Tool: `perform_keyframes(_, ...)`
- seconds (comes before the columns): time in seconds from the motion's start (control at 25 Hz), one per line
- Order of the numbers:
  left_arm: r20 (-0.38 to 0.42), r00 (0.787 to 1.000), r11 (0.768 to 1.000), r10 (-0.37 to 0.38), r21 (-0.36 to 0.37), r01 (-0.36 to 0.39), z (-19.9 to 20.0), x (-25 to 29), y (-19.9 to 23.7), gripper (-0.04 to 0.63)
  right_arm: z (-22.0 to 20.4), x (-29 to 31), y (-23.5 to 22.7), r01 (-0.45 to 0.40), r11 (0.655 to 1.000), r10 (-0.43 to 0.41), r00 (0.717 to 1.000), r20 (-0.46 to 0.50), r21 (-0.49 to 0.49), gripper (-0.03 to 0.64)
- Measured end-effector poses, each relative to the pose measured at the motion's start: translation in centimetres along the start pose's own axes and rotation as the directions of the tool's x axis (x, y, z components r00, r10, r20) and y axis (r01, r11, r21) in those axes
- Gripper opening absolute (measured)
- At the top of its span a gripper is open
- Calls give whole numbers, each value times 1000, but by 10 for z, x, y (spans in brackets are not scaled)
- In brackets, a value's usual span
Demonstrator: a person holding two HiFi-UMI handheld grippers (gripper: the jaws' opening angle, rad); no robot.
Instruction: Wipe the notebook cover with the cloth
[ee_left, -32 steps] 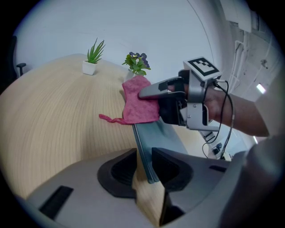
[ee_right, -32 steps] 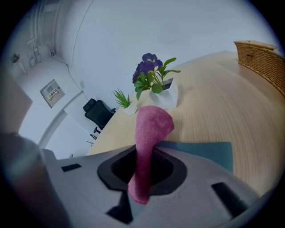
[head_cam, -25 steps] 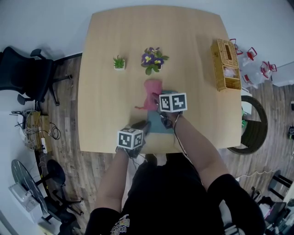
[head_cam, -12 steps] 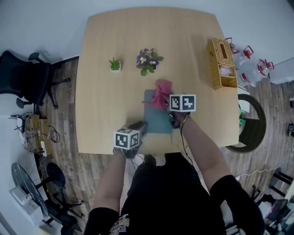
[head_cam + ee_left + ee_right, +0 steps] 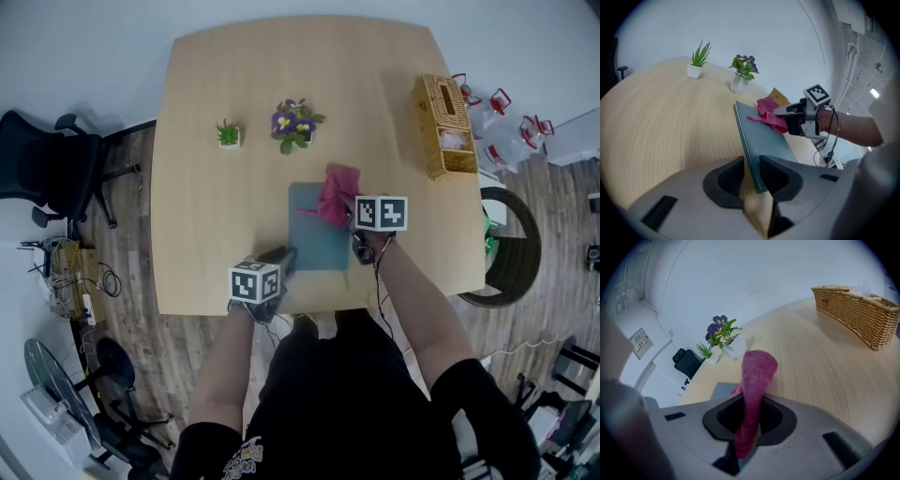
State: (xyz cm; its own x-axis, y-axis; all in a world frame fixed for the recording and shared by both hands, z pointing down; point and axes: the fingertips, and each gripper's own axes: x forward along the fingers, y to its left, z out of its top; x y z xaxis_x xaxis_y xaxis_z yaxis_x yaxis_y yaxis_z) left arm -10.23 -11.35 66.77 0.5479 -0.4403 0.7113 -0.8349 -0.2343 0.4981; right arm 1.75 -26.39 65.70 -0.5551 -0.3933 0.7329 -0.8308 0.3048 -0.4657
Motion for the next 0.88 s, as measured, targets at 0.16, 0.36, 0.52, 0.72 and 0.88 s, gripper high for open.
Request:
perform_keyframes(0.16,0,1000,1000,1,1,-1,0,0,0,95,-3,-7,-9,15,1000,-15,1000,8,6,69)
perform_keyframes(0.36,3,1000,1000,4,5,-4,0,0,0,95,-8,-14,-16,30,999,-30,999,14,20,69)
perform_keyframes(0.52,5,1000,1000,12,13,-12,-1,1,0,97,-14,-20,-20,37,999,-37,999,14,28,69)
perform_keyframes(0.72,8,1000,1000,16,19,-17,-1,1,-1,98,-31,-31,-20,39,999,-39,999,5,36,69)
perform_keyframes(0.88,13,1000,999,23,27,-24,-1,0,-1,100,-52,-41,-13,32,999,-32,999,-2,32,69)
